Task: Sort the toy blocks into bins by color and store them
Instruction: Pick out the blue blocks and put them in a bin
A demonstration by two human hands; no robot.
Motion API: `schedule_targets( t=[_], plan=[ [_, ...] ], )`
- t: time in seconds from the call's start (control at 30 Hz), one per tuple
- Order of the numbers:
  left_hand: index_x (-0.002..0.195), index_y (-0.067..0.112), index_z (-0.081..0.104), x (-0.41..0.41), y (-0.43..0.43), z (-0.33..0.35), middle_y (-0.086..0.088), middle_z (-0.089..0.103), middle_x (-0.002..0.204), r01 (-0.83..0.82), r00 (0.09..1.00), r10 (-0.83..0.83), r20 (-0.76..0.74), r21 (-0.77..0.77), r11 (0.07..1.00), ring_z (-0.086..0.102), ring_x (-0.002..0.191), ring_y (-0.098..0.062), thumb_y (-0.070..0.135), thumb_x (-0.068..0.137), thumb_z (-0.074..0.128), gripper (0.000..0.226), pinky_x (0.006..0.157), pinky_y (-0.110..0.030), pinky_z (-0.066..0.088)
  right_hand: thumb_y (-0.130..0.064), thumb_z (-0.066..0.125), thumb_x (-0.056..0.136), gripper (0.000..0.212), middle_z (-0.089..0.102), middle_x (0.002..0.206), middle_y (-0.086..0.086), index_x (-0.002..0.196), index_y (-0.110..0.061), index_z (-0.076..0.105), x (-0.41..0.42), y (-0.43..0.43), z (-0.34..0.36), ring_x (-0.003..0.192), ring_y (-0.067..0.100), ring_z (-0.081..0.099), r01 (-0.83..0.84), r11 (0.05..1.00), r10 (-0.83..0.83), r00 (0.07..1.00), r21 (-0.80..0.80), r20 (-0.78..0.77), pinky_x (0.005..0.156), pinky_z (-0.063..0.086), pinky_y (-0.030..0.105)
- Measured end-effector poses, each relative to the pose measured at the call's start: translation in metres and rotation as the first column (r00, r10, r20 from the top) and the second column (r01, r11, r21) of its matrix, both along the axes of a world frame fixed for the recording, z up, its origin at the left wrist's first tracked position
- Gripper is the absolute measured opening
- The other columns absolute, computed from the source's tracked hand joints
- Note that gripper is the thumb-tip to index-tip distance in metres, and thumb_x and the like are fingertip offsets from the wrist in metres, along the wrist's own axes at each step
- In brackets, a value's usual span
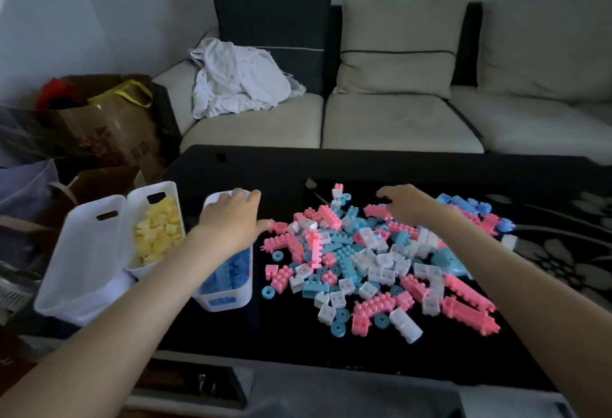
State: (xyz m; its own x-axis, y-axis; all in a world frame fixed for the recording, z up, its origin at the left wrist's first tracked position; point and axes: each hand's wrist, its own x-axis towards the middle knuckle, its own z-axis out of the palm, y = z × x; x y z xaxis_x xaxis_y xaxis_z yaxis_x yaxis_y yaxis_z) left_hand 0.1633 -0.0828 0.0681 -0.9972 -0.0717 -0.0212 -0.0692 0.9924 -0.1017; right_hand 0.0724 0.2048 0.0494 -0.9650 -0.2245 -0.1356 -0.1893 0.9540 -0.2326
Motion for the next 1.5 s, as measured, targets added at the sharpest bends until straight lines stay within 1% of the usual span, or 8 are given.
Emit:
schedule_targets(
  t=[0.27, 0.4, 0.57, 0.77, 0.93, 1.27, 1.4, 1.5],
  plan=[
    [0.139, 0.019, 0.034, -0.053, 0.102, -0.007, -0.011, 0.055, 0.114, 0.344, 0.937, -0.348, -0.024, 0.23, 0.911, 0.058, 0.082, -0.022, 0.029, 0.1, 0.036, 0.04, 0.062, -0.035, 0.047, -0.009, 0.039, 0.098, 0.055, 0.035, 0.149, 0.007, 0.148, -0.026, 0.025, 0.001, 0.077, -0.022, 0.103, 0.02, 0.056, 0.0, 1.0, 0.0, 0.997, 0.006, 0.071, 0.077, 0.042, 0.022],
    [0.145, 0.026, 0.032, -0.077, 0.152, -0.029, -0.009, 0.04, 0.14, 0.418, 0.885, -0.459, 0.076, 0.303, 0.856, 0.048, 0.117, -0.026, 0.018, 0.1, 0.036, 0.046, 0.094, -0.042, 0.045, -0.014, 0.043, 0.098, 0.056, 0.033, 0.15, 0.006, 0.148, -0.027, 0.022, -0.012, 0.066, -0.033, 0.115, 0.022, 0.053, -0.031, 0.992, 0.039, 0.998, -0.123, 0.059, 0.089, 0.044, 0.029],
    [0.15, 0.022, 0.015, -0.088, 0.185, -0.058, 0.0, 0.022, 0.155, 0.562, 0.818, -0.575, 0.018, 0.187, 0.805, 0.02, 0.142, -0.02, 0.021, 0.102, 0.033, 0.052, 0.116, -0.041, 0.015, -0.009, 0.034, 0.099, 0.05, 0.05, 0.136, 0.002, 0.144, -0.031, 0.034, -0.038, 0.052, -0.044, 0.09, 0.01, 0.056, -0.071, 0.961, 0.093, 0.993, -0.268, 0.07, 0.072, 0.041, 0.014],
    [0.136, 0.019, 0.041, -0.097, 0.173, -0.076, -0.005, 0.041, 0.135, 0.509, 0.861, -0.507, -0.044, 0.063, 0.858, 0.036, 0.127, -0.028, 0.031, 0.101, 0.033, 0.038, 0.11, -0.042, 0.023, -0.032, 0.052, 0.093, 0.057, 0.047, 0.137, 0.005, 0.143, -0.042, 0.028, -0.059, 0.062, -0.051, 0.118, 0.023, 0.047, -0.142, 0.982, 0.163, 0.969, -0.123, 0.186, 0.106, 0.036, 0.041],
    [0.112, 0.015, 0.062, -0.101, 0.163, -0.071, -0.004, 0.059, 0.11, 0.492, 0.864, -0.469, -0.18, 0.107, 0.864, 0.051, 0.108, -0.024, 0.029, 0.097, 0.039, 0.03, 0.093, -0.035, 0.036, -0.027, 0.058, 0.089, 0.037, 0.055, 0.118, -0.001, 0.125, -0.028, 0.048, -0.059, 0.059, -0.055, 0.104, 0.017, 0.055, -0.158, 0.974, 0.172, 0.982, -0.163, 0.078, 0.088, 0.045, 0.032],
    [0.146, 0.026, 0.027, -0.114, 0.184, -0.076, -0.007, 0.042, 0.14, 0.427, 0.903, -0.429, -0.036, 0.204, 0.881, 0.042, 0.126, -0.029, 0.03, 0.099, 0.04, 0.049, 0.101, -0.043, 0.034, -0.025, 0.06, 0.089, 0.017, 0.055, 0.1, -0.003, 0.105, -0.02, 0.056, -0.051, 0.072, -0.053, 0.077, 0.008, 0.052, -0.103, 0.987, 0.1, 0.995, -0.121, -0.03, 0.061, 0.038, 0.019],
    [0.146, 0.03, 0.026, -0.124, 0.192, -0.07, -0.009, 0.036, 0.143, 0.388, 0.901, -0.419, 0.113, 0.222, 0.895, 0.041, 0.126, -0.031, 0.025, 0.097, 0.041, 0.051, 0.112, -0.054, 0.017, -0.033, 0.062, 0.087, 0.028, 0.055, 0.101, -0.005, 0.112, -0.022, 0.057, -0.052, 0.08, -0.053, 0.082, 0.01, 0.053, -0.073, 0.986, 0.075, 0.997, -0.15, 0.005, 0.07, 0.04, 0.024],
    [0.138, 0.026, 0.042, -0.128, 0.198, -0.063, -0.008, 0.044, 0.129, 0.383, 0.884, -0.441, 0.155, 0.301, 0.873, 0.053, 0.105, -0.026, 0.017, 0.097, 0.043, 0.042, 0.095, -0.043, 0.042, -0.034, 0.061, 0.088, 0.035, 0.052, 0.104, -0.005, 0.12, -0.02, 0.056, -0.052, 0.082, -0.053, 0.091, 0.012, 0.052, -0.091, 0.992, 0.095, 0.994, -0.085, 0.051, 0.083, 0.043, 0.028]
  ],
)
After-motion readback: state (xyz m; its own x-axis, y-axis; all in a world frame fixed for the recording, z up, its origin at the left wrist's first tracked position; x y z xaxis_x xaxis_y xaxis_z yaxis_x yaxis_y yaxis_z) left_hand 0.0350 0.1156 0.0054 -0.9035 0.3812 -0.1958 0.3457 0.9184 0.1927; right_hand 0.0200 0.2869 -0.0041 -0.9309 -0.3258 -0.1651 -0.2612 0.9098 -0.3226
